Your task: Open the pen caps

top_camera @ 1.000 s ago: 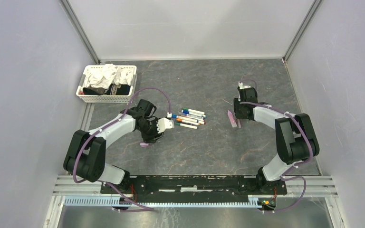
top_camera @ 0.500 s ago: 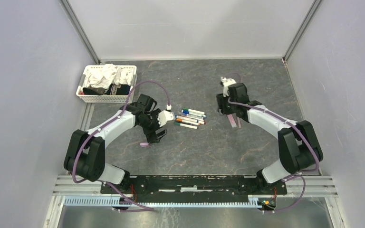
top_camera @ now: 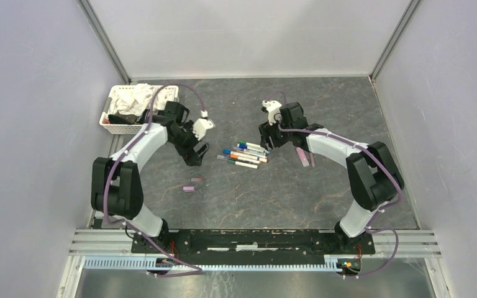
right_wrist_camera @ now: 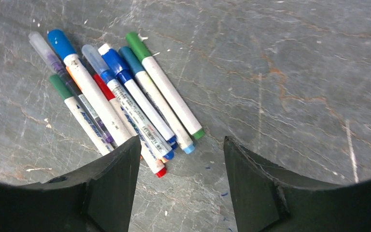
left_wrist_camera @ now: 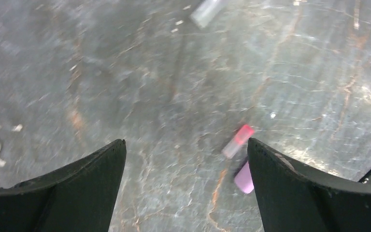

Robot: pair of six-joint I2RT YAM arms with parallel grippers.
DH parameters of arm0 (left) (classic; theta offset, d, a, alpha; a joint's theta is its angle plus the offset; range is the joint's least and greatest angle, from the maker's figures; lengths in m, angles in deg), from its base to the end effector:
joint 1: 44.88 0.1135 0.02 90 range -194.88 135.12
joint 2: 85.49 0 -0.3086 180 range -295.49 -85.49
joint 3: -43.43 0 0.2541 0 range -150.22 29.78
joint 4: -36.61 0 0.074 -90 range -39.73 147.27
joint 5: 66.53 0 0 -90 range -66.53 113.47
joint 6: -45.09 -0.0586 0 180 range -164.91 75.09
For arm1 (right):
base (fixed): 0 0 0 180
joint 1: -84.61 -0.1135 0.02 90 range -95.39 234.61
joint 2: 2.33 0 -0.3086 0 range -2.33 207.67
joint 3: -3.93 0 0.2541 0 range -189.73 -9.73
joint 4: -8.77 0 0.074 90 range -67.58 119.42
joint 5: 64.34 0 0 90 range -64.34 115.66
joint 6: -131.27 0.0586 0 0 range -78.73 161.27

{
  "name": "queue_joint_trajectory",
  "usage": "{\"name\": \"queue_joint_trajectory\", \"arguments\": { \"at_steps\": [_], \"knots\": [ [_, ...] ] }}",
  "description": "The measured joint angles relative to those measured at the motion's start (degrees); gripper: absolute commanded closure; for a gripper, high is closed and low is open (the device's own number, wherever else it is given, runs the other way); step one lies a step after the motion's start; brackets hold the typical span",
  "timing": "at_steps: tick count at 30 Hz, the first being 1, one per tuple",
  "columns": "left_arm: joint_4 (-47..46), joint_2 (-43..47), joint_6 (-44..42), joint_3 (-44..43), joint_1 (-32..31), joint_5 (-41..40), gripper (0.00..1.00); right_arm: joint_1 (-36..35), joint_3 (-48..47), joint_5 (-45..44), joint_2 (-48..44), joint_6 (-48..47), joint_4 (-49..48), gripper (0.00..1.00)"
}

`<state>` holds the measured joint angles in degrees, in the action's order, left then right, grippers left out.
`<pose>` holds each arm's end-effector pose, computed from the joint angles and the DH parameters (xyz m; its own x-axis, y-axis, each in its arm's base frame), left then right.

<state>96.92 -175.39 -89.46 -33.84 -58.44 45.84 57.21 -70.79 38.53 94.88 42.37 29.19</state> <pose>0.2913 -0.0932 0.2440 -0.4340 0.7720 -0.4643 0.8838 0.4647 -0.0535 0.3398 0.1909 0.2332 -0.6157 -0.2981 -0.7294 -0.5818 0.7963 0.1657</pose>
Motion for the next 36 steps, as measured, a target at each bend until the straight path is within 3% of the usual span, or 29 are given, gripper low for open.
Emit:
{"name": "queue_joint_trajectory", "arguments": {
  "at_steps": [4, 11, 22, 36],
  "knots": [
    [-1.38, 0.5, 1.46, -0.11, 4.28, 1.81, 0.0, -1.51, -1.27, 1.73, 3.56, -2.38, 0.28, 0.32],
    [-5.64, 7.85, 1.55, 6.45, 2.67, 0.81, 0.0, -3.87, -4.9, 4.76, 8.35, -6.32, 1.7, 0.43],
    [-7.76, 7.8, 3.21, 4.37, -1.31, -2.23, 0.0, -4.55, -9.11, 4.02, 10.99, -10.08, 1.51, 0.67],
    [-4.85, 8.55, 3.52, 4.26, -1.31, -0.81, 0.0, -4.55, -11.56, 2.1, 15.56, -11.67, 1.99, 0.66]
  ]
}}
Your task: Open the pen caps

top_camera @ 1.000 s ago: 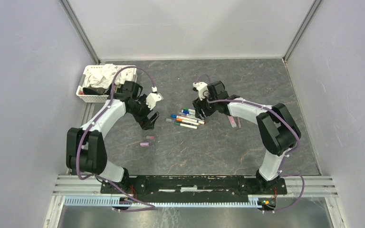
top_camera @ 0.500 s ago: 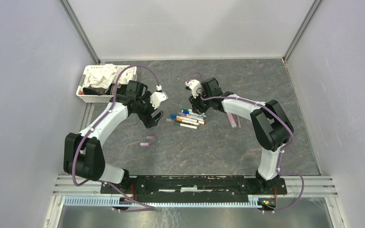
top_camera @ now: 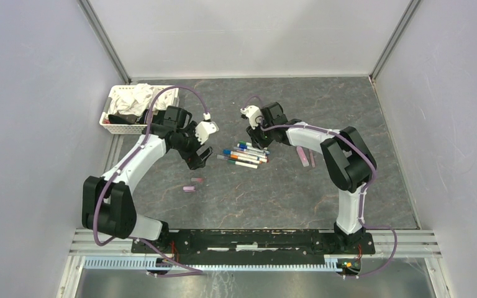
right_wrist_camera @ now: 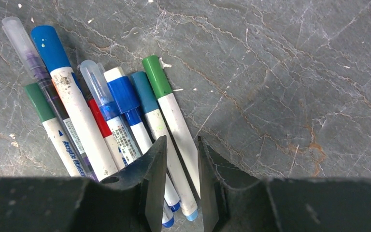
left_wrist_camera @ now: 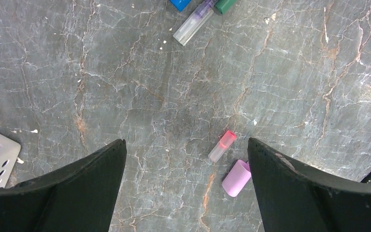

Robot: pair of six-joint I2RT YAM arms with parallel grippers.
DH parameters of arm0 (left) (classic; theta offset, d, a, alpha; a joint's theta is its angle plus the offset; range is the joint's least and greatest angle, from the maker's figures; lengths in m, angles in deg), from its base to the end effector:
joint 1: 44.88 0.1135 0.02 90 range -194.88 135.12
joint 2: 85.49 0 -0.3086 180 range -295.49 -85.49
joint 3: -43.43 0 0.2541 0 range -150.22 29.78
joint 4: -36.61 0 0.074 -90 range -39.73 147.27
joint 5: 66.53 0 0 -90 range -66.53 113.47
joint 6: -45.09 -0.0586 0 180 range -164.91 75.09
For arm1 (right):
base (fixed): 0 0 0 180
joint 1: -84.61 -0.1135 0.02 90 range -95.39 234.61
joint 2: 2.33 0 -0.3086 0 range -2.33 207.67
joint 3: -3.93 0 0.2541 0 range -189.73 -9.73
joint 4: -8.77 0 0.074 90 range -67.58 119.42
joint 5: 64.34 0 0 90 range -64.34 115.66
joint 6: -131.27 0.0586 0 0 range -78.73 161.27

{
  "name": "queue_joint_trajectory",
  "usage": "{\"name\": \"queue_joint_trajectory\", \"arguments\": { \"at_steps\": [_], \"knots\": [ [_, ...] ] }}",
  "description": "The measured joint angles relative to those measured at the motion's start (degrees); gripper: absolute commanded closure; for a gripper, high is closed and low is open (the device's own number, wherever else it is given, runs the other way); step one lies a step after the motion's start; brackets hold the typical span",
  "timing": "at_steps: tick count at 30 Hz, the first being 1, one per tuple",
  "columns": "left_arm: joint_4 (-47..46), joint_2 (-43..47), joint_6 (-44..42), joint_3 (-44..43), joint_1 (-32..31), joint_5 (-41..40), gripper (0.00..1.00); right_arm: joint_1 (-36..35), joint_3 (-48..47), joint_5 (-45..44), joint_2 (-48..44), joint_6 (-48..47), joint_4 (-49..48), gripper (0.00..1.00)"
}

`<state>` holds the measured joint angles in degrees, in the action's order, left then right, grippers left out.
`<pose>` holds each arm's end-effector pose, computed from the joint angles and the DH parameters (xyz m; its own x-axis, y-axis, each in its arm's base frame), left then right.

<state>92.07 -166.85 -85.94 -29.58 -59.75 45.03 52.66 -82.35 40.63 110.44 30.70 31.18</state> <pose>0.2668 -0.0931 0.2664 -0.3947 0.7365 -0.5494 0.8676 0.4955 0.0410 0.3761 0.2524 0.1863 -0.5083 -0.5259 -0.6819 -0.7615 0.6443 0.0708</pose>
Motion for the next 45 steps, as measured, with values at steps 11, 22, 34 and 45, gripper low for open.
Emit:
{"name": "queue_joint_trajectory", "arguments": {
  "at_steps": [11, 22, 34, 45],
  "knots": [
    [1.46, 1.09, 0.42, -0.79, 0.0, 1.05, 0.0, 0.0, 0.04, -1.51, 1.51, -0.07, -0.44, 0.55],
    [5.25, 6.64, 0.24, -0.46, 0.0, 0.81, 0.0, -0.44, 3.93, -3.26, -0.76, -0.15, -3.1, 1.0],
    [6.58, 8.68, -3.72, -2.71, 0.0, 4.48, 0.0, -0.42, 3.98, 1.75, -9.03, 2.43, -0.07, 1.0],
    [11.02, 7.15, -15.1, -4.11, 0.0, 16.39, 0.07, -2.43, 4.44, 28.94, -15.54, 9.66, 3.54, 1.0]
  ]
}}
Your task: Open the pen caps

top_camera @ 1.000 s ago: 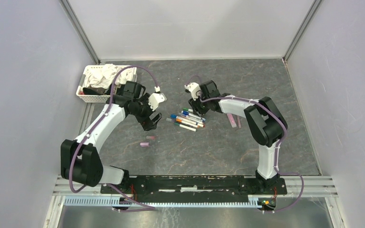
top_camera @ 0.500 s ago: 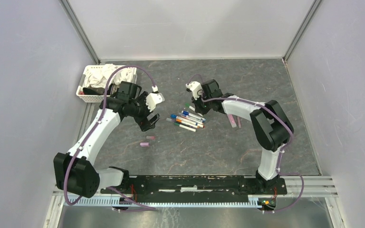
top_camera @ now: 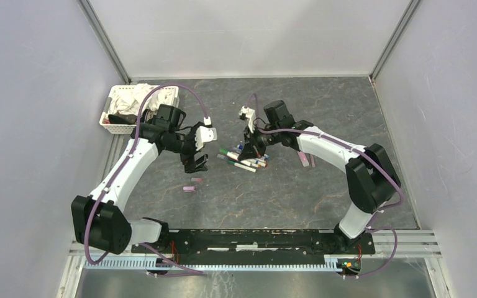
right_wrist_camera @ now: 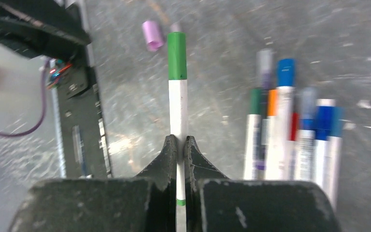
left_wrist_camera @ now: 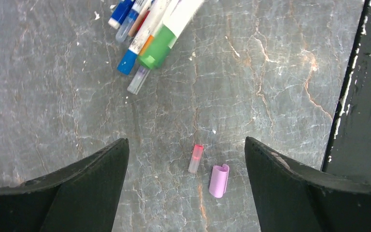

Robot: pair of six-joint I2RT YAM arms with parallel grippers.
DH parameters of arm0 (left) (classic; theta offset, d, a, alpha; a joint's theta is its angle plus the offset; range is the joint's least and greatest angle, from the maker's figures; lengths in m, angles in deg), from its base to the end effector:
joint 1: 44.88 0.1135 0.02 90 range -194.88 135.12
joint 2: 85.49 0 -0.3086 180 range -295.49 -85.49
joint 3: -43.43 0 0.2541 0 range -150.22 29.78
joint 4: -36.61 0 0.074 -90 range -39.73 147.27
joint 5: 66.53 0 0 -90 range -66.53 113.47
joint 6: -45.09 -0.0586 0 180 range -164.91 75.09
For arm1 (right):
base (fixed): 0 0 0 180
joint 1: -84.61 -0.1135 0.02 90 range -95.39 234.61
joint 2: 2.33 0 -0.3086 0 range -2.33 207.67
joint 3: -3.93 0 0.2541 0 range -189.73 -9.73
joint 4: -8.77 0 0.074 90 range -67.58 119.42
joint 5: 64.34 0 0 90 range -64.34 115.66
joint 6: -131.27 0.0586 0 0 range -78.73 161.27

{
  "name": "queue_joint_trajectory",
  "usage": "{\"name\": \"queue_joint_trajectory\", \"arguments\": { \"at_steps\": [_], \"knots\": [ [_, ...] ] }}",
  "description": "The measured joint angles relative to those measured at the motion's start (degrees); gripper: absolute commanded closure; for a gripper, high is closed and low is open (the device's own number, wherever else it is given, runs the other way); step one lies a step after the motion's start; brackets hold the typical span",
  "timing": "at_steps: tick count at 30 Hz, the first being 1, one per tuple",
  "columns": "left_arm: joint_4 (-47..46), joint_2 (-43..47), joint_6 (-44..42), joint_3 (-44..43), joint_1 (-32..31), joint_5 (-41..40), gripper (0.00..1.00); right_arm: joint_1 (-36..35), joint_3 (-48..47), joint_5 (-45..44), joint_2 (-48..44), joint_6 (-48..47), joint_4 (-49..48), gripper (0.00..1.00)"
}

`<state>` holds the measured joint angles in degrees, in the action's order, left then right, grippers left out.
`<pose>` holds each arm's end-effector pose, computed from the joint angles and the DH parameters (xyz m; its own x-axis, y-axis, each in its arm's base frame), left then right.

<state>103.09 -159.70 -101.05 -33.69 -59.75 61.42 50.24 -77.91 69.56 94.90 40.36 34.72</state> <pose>0.2259 -0.0973 0.3157 -0.0945 0.7026 -0.7053 0.9789 0.1947 0.0628 0.2999 0.2543 0.2754 -0.5319 -0.3776 -0.7580 -0.8450 0.2949 0.4460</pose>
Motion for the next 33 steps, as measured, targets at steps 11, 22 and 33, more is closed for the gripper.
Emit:
{"name": "queue_joint_trajectory", "arguments": {
  "at_steps": [11, 22, 33],
  "knots": [
    [3.96, -0.46, -9.09, -0.35, -3.76, 2.78, 0.33, -3.8, -6.67, 10.97, 6.71, 0.17, 8.15, 1.0],
    [4.07, -1.2, -9.97, 0.17, -7.15, 2.08, 0.62, -4.0, -9.09, 15.19, 8.7, 3.43, 8.41, 1.0],
    [4.35, -1.29, -11.34, 1.79, -9.25, -0.44, 0.98, -4.26, -9.18, 16.98, 9.46, 7.26, 6.14, 0.6]
  ]
}}
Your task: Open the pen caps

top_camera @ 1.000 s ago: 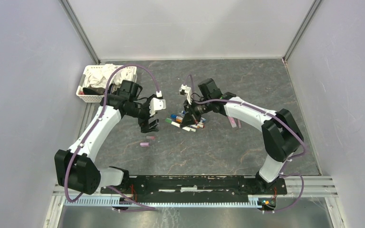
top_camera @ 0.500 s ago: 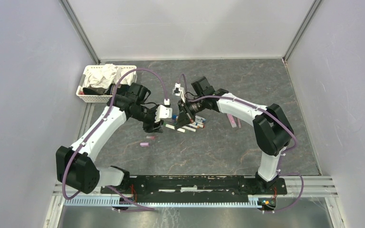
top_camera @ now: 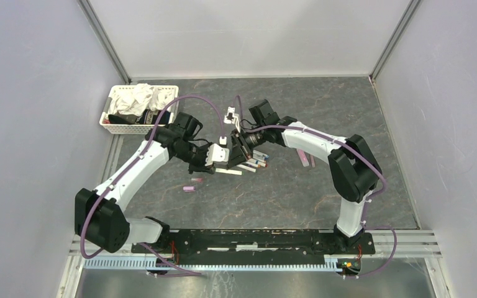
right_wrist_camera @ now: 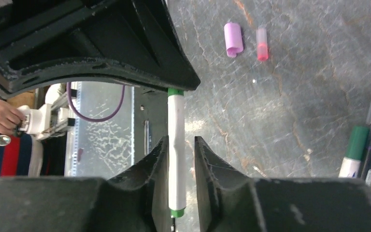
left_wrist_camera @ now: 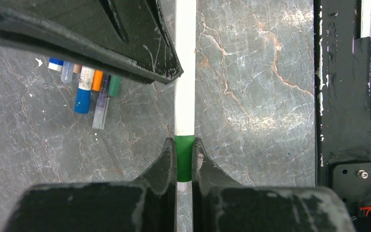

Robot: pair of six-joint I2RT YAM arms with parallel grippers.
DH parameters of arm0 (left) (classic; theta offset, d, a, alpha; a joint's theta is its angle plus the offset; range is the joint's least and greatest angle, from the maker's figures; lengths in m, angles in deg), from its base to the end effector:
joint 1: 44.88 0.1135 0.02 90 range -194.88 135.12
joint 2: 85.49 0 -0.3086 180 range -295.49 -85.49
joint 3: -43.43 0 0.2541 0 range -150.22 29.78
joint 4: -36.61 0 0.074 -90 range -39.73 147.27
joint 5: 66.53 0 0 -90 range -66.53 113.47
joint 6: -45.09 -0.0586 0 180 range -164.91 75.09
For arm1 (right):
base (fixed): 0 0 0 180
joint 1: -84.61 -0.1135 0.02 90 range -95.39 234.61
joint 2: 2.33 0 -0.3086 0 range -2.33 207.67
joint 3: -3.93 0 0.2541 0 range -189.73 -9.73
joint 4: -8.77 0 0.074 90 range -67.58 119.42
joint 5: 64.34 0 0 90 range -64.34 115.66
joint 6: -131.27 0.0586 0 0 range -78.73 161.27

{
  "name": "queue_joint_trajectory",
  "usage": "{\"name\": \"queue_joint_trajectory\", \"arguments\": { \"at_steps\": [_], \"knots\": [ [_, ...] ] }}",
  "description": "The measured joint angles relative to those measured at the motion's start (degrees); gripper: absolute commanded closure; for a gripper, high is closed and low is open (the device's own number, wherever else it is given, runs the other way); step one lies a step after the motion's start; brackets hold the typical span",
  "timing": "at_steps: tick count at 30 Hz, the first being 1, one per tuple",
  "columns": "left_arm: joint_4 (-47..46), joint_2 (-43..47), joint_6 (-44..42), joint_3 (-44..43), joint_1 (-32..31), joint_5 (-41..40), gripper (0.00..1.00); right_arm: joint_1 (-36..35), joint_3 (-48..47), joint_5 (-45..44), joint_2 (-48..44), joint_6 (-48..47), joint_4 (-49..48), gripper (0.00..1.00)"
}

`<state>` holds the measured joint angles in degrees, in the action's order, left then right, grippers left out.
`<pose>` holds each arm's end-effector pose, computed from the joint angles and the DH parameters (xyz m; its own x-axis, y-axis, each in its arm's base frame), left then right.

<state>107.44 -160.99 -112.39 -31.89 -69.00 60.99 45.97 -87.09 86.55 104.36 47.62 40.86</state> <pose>0.2008 -0.1290 0.2976 0.1359 0.7419 -0.6566 0.9906 -0.1107 0.0800 0.2978 0.3036 0.2646 -0.6591 -0.4580 -0.5966 -0.6939 0.0643 0.7172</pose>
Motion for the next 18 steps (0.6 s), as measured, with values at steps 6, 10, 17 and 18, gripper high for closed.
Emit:
{"name": "queue_joint_trajectory", "arguments": {
  "at_steps": [6, 10, 17, 18],
  "knots": [
    [0.0, 0.0, 0.04, -0.04, -0.5, 0.04, 0.98, -1.14, 0.0, 0.35, 2.12, 2.86, -3.91, 0.5],
    [-0.02, 0.0, 0.07, -0.22, -0.5, 0.07, 0.98, -2.23, 0.02, 0.61, 3.98, 4.63, -5.64, 0.54],
    [0.28, -0.04, 0.04, -0.33, -0.48, -0.68, 0.98, -2.95, 0.0, 2.34, 4.81, 7.54, -8.37, 1.0],
    [0.42, -0.04, 0.0, -0.42, -0.5, -0.9, 0.98, -2.89, 0.0, 2.4, 4.81, 7.5, -8.22, 1.0]
  ]
}}
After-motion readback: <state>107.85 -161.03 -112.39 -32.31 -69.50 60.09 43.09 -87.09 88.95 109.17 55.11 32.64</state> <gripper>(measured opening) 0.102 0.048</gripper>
